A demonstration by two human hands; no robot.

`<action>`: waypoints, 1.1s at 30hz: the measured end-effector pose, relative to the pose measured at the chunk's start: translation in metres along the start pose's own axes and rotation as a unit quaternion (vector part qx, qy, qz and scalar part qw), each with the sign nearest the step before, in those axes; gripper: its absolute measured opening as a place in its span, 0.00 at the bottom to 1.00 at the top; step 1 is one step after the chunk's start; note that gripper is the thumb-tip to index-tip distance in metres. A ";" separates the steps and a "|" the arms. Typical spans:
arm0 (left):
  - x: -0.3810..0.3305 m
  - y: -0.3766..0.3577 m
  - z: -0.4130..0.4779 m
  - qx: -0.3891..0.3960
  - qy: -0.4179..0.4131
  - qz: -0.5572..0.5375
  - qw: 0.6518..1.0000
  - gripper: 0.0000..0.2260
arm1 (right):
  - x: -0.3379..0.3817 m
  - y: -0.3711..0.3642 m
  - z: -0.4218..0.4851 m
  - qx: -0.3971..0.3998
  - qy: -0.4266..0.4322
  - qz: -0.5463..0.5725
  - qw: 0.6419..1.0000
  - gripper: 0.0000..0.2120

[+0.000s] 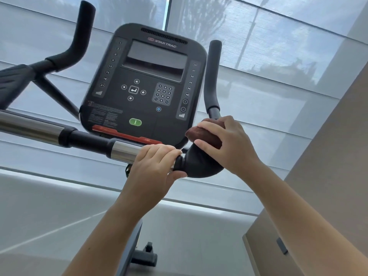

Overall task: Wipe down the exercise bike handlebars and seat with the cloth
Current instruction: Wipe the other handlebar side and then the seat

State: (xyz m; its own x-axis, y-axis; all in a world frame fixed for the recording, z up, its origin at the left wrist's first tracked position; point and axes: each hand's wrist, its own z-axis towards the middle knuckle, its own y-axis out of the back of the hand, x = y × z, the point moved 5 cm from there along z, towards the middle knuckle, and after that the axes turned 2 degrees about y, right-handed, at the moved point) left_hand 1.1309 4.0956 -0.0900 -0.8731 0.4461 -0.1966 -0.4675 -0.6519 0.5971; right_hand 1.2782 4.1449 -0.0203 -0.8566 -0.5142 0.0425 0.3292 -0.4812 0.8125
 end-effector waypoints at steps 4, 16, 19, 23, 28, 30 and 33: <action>0.000 0.000 0.000 -0.002 -0.007 -0.002 1.000 0.17 | 0.006 0.002 -0.029 -0.062 0.047 0.041 0.996 0.19; 0.000 -0.002 0.000 -0.007 -0.012 0.008 1.000 0.19 | 0.009 0.003 -0.012 -0.028 0.030 0.051 0.998 0.16; -0.001 -0.002 0.000 -0.012 -0.021 0.006 1.000 0.20 | 0.019 0.003 -0.040 -0.052 0.055 0.083 0.994 0.17; 0.001 -0.003 0.000 -0.011 -0.023 0.004 1.000 0.20 | 0.009 0.010 -0.044 -0.035 0.102 0.130 0.986 0.19; 0.003 -0.004 -0.001 -0.017 -0.022 0.008 1.000 0.21 | -0.045 0.021 0.030 -0.084 -0.012 0.117 0.989 0.18; 0.004 -0.003 0.000 -0.025 -0.022 -0.004 0.999 0.21 | -0.054 0.006 0.043 -0.030 -0.038 0.141 0.989 0.15; 0.005 -0.003 0.001 -0.033 -0.018 -0.023 0.999 0.21 | -0.050 -0.001 0.024 -0.041 -0.038 0.164 0.985 0.15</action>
State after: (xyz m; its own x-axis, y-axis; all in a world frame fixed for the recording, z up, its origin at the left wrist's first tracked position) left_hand 1.1281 4.1001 -0.0920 -0.8453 0.4974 -0.1950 -0.5166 -0.6679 0.5358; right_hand 1.3114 4.1880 -0.0098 -0.7252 -0.5981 0.3412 0.6215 -0.3552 0.6983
